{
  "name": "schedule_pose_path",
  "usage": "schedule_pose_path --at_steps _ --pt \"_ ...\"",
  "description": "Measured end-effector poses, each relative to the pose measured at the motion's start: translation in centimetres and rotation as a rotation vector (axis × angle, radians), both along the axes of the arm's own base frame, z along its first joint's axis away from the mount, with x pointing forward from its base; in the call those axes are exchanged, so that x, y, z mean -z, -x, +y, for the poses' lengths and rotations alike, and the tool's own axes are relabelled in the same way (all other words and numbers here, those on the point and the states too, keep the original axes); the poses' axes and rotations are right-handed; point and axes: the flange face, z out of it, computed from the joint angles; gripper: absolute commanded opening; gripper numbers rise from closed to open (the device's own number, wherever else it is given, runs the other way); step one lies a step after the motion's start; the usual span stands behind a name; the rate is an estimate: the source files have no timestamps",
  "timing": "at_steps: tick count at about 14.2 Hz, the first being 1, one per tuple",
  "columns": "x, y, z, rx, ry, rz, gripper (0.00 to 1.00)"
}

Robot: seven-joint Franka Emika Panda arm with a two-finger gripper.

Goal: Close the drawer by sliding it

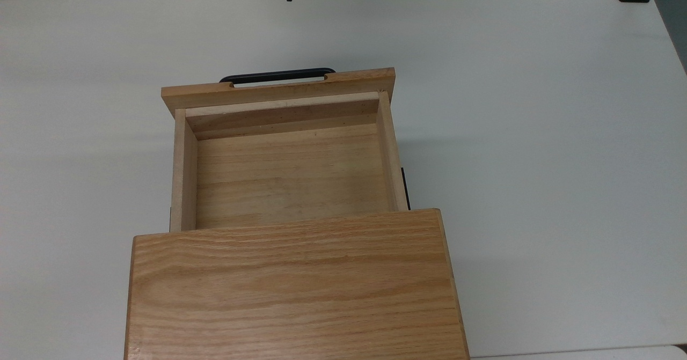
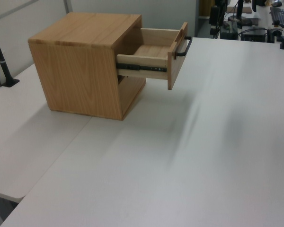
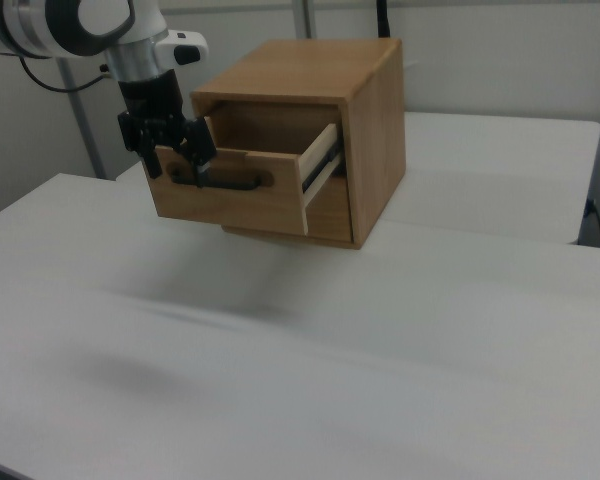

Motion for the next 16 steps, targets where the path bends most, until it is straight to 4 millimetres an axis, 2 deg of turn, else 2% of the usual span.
schedule_pose_path --at_steps 13,16 --pt "0.12 0.01 0.05 -0.003 0.000 0.003 1.00" --pt "0.31 0.02 0.08 -0.047 0.002 0.008 1.00"
